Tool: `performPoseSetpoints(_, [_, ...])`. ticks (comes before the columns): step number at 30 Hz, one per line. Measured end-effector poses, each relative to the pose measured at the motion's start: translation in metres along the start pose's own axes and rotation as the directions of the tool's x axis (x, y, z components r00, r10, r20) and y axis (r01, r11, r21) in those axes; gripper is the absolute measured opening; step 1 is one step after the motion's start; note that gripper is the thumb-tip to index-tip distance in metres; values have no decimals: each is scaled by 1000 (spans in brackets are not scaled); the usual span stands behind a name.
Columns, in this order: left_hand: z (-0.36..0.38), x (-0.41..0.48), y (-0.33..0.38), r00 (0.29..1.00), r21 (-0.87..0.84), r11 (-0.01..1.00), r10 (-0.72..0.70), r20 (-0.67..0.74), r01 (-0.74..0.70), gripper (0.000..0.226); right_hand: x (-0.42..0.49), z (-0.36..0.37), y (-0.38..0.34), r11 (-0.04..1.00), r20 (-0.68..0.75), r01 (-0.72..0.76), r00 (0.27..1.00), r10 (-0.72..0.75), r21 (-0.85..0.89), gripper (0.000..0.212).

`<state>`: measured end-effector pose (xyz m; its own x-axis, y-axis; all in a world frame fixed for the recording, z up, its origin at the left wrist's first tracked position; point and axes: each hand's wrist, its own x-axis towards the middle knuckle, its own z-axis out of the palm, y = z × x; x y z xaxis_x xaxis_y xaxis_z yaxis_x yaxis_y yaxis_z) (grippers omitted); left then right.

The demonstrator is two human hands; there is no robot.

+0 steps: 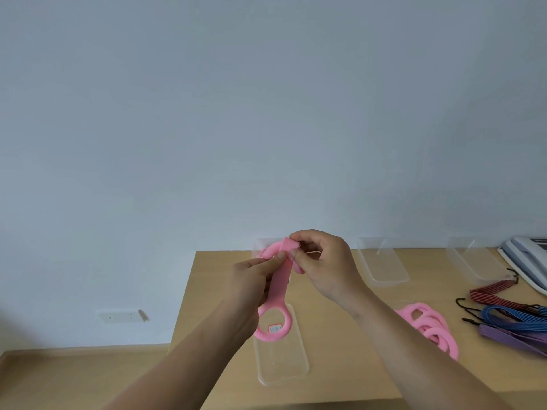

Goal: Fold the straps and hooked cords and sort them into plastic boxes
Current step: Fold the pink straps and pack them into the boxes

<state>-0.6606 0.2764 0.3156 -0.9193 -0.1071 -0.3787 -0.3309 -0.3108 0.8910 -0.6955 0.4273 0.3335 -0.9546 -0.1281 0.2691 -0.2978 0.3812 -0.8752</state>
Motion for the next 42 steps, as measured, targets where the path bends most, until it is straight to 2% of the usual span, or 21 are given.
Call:
performPoseSetpoints(4, [-1,0,1,1000,37,999,-7,-29,8,27,-2,0,1,998,-20,59,998,-60,-38,14])
performPoseSetpoints(8, [-1,-1,-1,999,71,997,-22,-40,25,25,-5,3,0,992,-49,98,994,-102,-75,16])
performPoseSetpoints(14, [-7,0,2,1000,49,999,-19,-16,20,13,-10,6,-2,919,-52,327,937,-345,-220,24])
performPoseSetpoints(18, [-10,0,2,995,-40,998,-44,90,48,27,-11,10,-2,828,-63,447,867,-494,-339,26])
performPoseSetpoints(21, [-13,2,0,985,-52,998,-20,172,30,30,-15,12,-4,811,-61,476,849,-524,-341,29])
performPoseSetpoints(25, [-19,1,-2,981,-27,1000,18,191,-13,19,-18,5,-14,838,-27,465,870,-492,-286,18])
performPoseSetpoints(27, [-19,-1,-1,977,21,998,46,208,-51,20,-12,1,-17,897,-27,352,928,-373,-268,14])
performPoseSetpoints(29, [-18,-3,0,973,44,997,59,225,-71,27,-3,-3,-16,920,86,199,980,-181,-337,24])
performPoseSetpoints(32, [-18,-4,0,970,57,994,73,233,-88,34,2,-4,-15,935,281,110,960,-11,-337,16])
performPoseSetpoints(35, [-20,-3,-2,974,71,995,59,221,-76,30,1,-5,-13,938,290,92,957,10,-335,17])
performPoseSetpoints(39, [-24,-2,-4,969,150,989,-46,243,9,18,1,-4,-9,940,246,57,969,29,-337,16])
performPoseSetpoints(42, [-24,-4,-5,958,150,983,-142,249,107,31,-1,-3,-8,965,171,30,985,16,-261,17])
